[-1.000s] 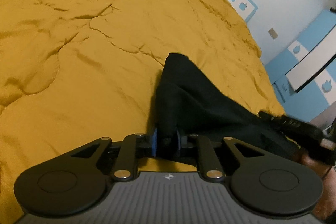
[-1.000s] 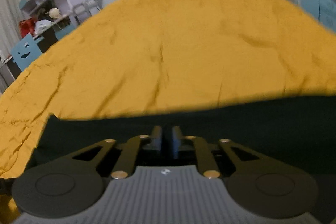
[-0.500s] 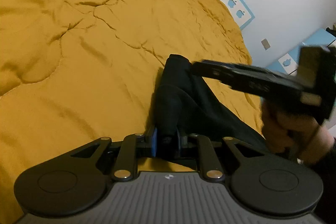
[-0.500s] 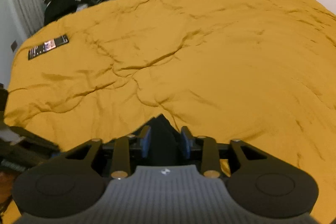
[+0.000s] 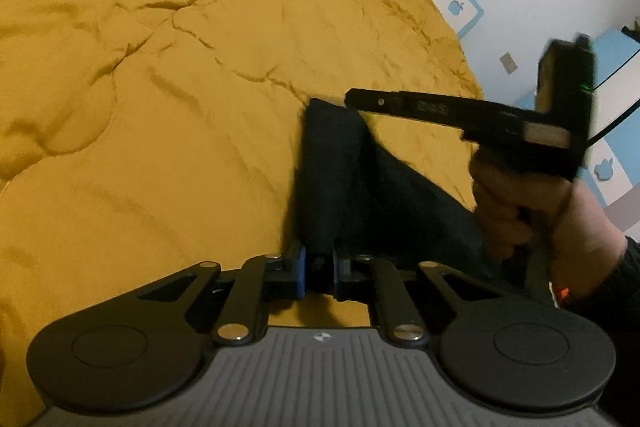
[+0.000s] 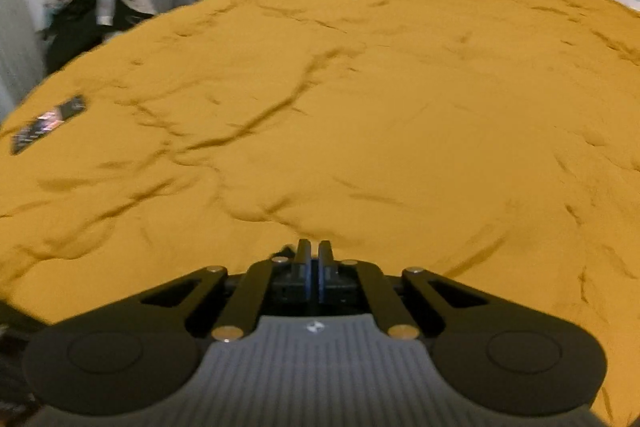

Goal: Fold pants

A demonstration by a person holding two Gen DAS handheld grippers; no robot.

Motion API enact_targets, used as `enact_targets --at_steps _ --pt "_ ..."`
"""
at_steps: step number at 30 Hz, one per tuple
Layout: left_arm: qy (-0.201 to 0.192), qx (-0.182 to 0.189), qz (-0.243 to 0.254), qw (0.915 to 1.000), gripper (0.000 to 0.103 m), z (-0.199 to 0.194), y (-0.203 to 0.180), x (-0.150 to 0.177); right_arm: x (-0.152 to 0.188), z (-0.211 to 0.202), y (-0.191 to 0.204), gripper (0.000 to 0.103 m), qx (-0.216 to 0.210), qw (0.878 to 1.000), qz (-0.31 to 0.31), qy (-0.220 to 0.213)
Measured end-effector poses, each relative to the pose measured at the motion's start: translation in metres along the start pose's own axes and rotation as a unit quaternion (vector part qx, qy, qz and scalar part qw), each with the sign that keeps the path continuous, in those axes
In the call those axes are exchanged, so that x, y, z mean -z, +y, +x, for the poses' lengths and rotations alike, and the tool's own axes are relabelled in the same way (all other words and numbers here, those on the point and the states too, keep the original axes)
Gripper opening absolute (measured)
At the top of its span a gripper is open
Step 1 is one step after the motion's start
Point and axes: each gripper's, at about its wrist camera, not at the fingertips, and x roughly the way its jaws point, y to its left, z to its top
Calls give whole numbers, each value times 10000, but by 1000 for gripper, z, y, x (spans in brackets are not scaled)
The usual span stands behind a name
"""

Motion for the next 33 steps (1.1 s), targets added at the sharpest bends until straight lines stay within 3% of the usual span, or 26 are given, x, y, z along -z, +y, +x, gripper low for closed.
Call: enact_targets --at_steps 2,5,7,8,9,10,15,17,18,19,20,24,27,30,32,33 --pt "-12 6 24 10000 12 -3 0 2 1 3 -6 0 129 9999 94 23" --pt "-116 130 -114 9998 14 -12 3 0 -2 -14 -13 0 -138 9993 294 -172" --pt "-190 236 -287 9991 16 -15 8 -3 -4 -26 -14 8 -468 9980 322 -269" --pt "-189 239 -320 9990 16 -15 10 -4 -6 -29 -13 22 -598 9973 292 -310" --pt "-176 235 -325 9990 16 -14 10 -6 -8 -31 -12 29 -667 9969 238 -340" --pt "-178 228 -315 9991 16 -14 9 -6 -11 -30 -10 29 -722 9968 184 -297" --pt "-180 235 -309 9991 16 -13 8 -6 -26 3 1 30 -883 9956 -44 300" --pt "-171 266 -327 9990 16 -13 9 -7 -27 21 4 31 -1010 9921 -25 748" --pt "-171 278 -330 9989 15 -13 9 -7 -27 27 6 23 -1089 9890 -46 997" --pt "-171 314 -323 9988 12 -13 10 -7 -26 31 11 6 -1079 9873 -184 1148" --pt "-159 359 -285 9988 10 -13 10 -8 -27 32 17 1 -986 9876 -315 1178" --pt "-264 306 -57 9992 8 -18 3 -10 -34 11 12 0 -714 9953 83 657" --pt "-192 198 -102 9996 8 -14 4 -7 -31 7 3 0 -858 9942 487 419" --pt "-85 94 -129 9998 8 -11 7 -4 -20 19 12 1 -350 9981 228 457" --pt "-32 60 -135 9999 9 -13 8 -3 -17 11 11 3 142 9995 246 148" --pt "-20 39 -109 9999 10 -15 7 -3 -14 -1 4 3 166 9988 459 -40"
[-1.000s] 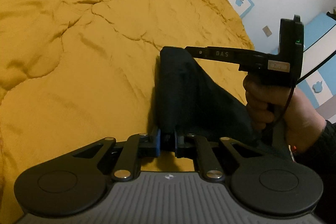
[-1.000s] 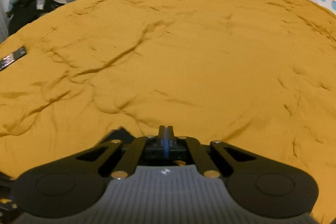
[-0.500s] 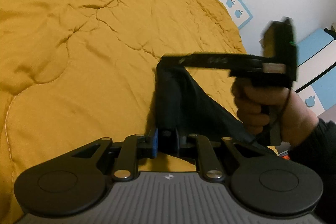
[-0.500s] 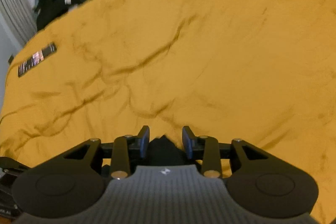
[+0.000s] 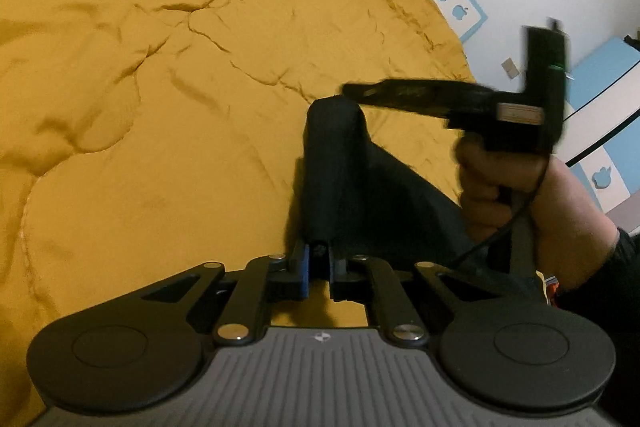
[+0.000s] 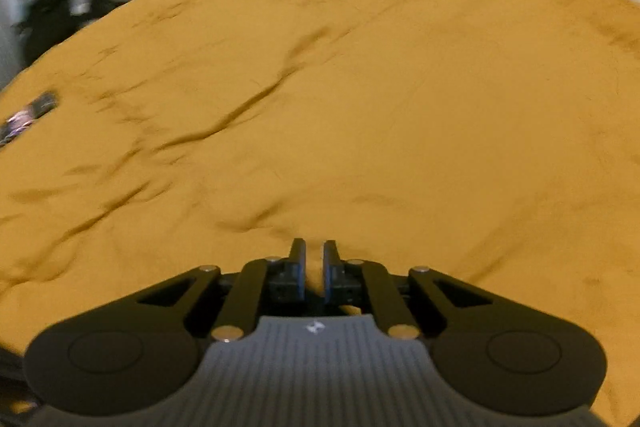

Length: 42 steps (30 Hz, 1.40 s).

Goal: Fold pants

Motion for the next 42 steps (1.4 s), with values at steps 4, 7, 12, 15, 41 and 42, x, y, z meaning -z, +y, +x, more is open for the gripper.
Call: enact_targets --at_steps 4,7,12,15,41,42 --pt "-243 -138 114 9995 19 -15 -5 -2 28 -72 -26 9 117 9961 524 -699" --pt "-723 -156 189 9971 22 -29 -13 -6 68 -104 -27 9 59 9953 476 -838" --pt "-980 138 616 9932 29 -31 -45 -12 145 -111 -26 10 499 9976 297 -366" --pt "-998 56 1018 9898 37 -23 -66 -9 175 -125 -23 16 948 9943 183 -450" --pt "-123 -622 1554 9858 56 58 -86 24 401 -387 -224 48 3517 7939 4563 -1944" --pt "-118 -653 1579 9852 56 58 -87 25 405 -388 -229 50 3572 7859 4656 -1951"
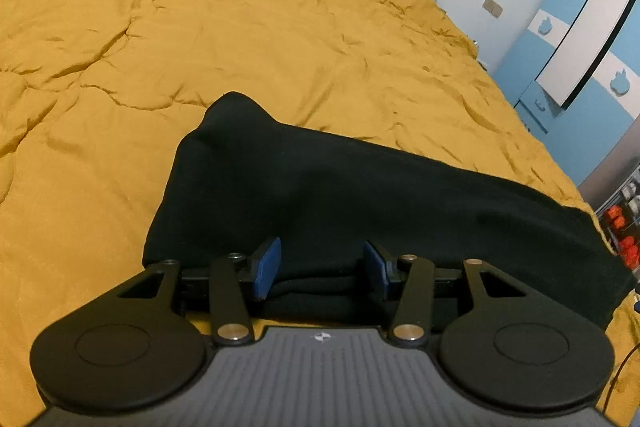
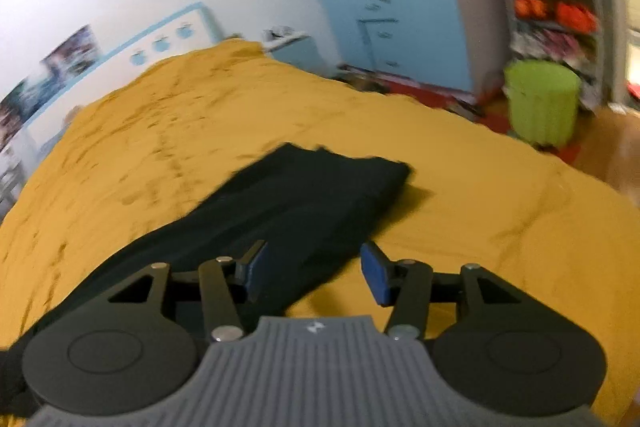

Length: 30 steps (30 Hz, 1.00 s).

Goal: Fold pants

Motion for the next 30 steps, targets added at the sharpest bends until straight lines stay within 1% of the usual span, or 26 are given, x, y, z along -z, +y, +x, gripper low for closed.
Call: enact_targets --at_steps 2,4,7,10,14,16,17,18,20,23,26,28,30 --pt "18 -22 17 10000 58 1 -1 0 0 8 -8 51 98 9994 340 -32" --pt "28 2 -40 10000 60 1 1 -1 -4 20 -13 51 -2 9975 702 -5" --pt "54 9 -124 9999 61 2 2 -3 -12 35 -18 50 -151 9947 1021 -12" --pt "52 -25 -128 9999 64 3 0 -2 -18 53 -20 50 -266 9924 1202 49" --pt "2 -43 7 10000 71 5 -4 2 -21 73 -17 50 -257 9927 1167 150" --pt "2 -59 52 10000 73 5 -5 2 -21 79 -17 43 -225 9929 1152 185" --pt "4 -56 45 10000 73 5 -5 2 -22 81 -18 36 -220 9928 1166 192" --pt "3 -44 20 10000 73 5 -4 2 -24 80 -19 25 -261 9923 1197 179" --pt "-1 6 -29 10000 73 4 -2 1 -27 75 -21 16 -387 9909 1285 89" --pt "-17 77 -108 9999 73 3 1 2 -34 66 -15 11 -582 9894 1329 -97" --pt "-31 140 -269 9995 73 2 5 2 -44 56 5 10 -718 9900 1176 -296" --pt "-48 182 -423 9989 73 1 7 2 -53 46 30 9 -885 9913 855 -461" --pt "-59 201 -504 9985 73 1 8 1 -59 33 65 9 -1139 9907 272 -686"
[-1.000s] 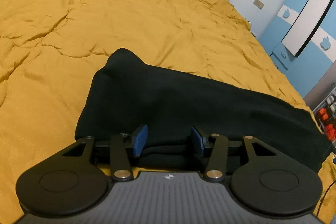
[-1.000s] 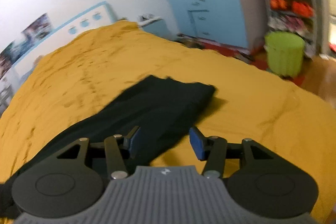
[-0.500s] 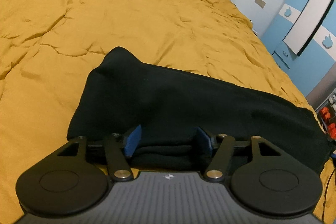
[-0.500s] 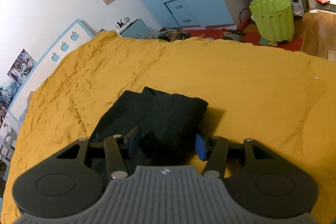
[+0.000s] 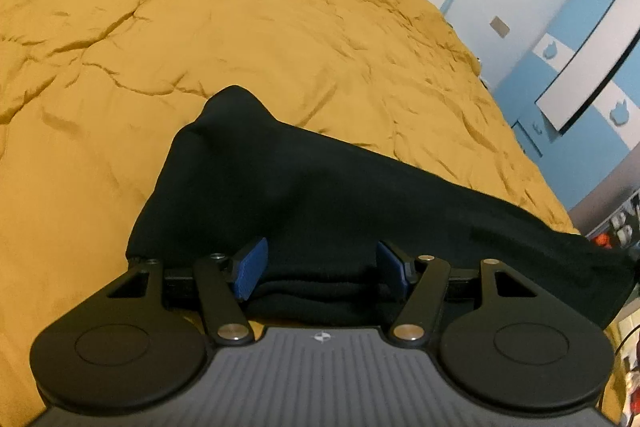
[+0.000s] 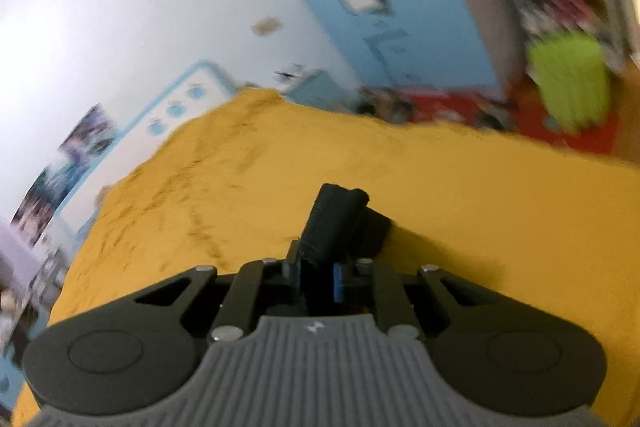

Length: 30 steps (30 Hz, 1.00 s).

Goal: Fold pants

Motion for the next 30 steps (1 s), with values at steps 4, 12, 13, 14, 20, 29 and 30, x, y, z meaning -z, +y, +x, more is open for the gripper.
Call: enact_targets --at_steps 4,12,13,14,20,29,30 --pt "-9 18 -76 10000 73 0 1 -1 23 -23 105 9 -1003 9689 -2250 -240" --pt "-247 36 -161 9996 73 -7 2 2 176 -28 199 12 -2006 8495 -4763 1059" --pt "-299 -7 -150 9994 73 -9 1 3 196 -22 198 13 -2013 8370 -4905 1352" --pt "-352 -66 -135 9993 73 -12 0 4 211 -20 197 21 -1983 8263 -5038 1552" --pt "-678 -204 -253 9972 73 -28 -11 0 211 -36 182 43 -2184 8290 -4772 1934" --pt "-281 737 290 9965 81 -12 -92 -3 144 -73 111 40 -2612 9023 -2807 1971" --pt "-116 877 316 9956 81 -5 -102 0 138 -80 99 44 -2447 9205 -2617 1560"
